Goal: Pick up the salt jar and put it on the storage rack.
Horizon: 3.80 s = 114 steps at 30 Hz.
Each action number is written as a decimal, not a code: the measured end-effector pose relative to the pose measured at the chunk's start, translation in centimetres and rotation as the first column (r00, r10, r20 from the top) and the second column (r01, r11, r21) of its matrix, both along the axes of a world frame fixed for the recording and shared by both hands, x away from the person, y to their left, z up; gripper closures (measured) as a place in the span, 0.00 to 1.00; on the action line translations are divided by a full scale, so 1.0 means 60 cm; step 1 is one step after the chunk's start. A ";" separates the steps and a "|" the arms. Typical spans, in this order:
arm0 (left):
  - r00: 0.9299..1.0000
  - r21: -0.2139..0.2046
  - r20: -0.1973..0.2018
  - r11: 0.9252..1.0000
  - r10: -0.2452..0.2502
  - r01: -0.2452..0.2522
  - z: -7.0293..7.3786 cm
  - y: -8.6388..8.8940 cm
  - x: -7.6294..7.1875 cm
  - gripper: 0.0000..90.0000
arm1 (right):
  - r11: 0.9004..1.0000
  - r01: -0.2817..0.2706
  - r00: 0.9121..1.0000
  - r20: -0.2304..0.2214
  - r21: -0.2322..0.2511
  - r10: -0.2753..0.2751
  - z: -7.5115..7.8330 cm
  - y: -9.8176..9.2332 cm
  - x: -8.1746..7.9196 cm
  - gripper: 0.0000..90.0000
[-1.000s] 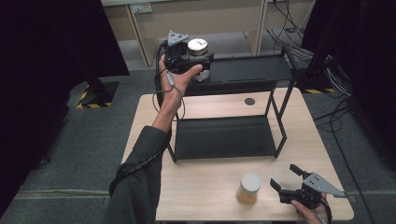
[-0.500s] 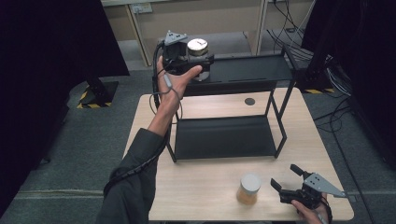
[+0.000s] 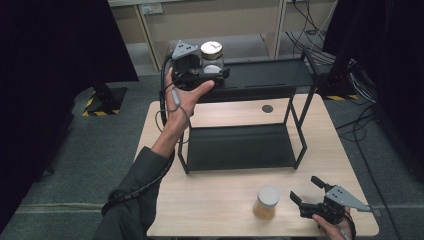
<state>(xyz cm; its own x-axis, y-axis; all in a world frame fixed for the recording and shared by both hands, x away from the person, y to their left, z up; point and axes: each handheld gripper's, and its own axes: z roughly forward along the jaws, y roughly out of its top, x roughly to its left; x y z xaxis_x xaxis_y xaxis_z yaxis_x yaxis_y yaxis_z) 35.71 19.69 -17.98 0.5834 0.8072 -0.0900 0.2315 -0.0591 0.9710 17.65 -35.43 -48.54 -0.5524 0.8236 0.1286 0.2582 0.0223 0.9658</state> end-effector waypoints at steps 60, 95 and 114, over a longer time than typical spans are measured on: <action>0.963 -0.088 0.026 0.959 -0.268 0.269 -0.296 0.028 -0.111 0.02 | 1.000 -0.002 1.000 -0.005 -0.004 0.002 -0.001 0.001 0.001 0.01; 0.947 -0.102 -0.004 0.942 -0.321 0.319 -0.423 0.036 -0.150 0.01 | 1.000 -0.007 1.000 -0.010 -0.003 0.007 -0.003 0.000 0.004 0.01; 0.951 -0.070 -0.013 0.949 -0.308 0.307 -0.492 0.048 -0.178 0.01 | 1.000 -0.004 1.000 -0.015 -0.007 0.004 -0.004 0.002 0.004 0.01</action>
<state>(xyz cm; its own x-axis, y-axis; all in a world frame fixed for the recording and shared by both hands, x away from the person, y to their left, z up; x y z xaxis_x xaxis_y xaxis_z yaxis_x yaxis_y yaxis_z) 25.02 22.58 -47.52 0.7994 0.5808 -0.1538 0.2353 -0.0670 0.9696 17.86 -35.32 -48.75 -0.5536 0.8224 0.1309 0.2723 0.0302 0.9618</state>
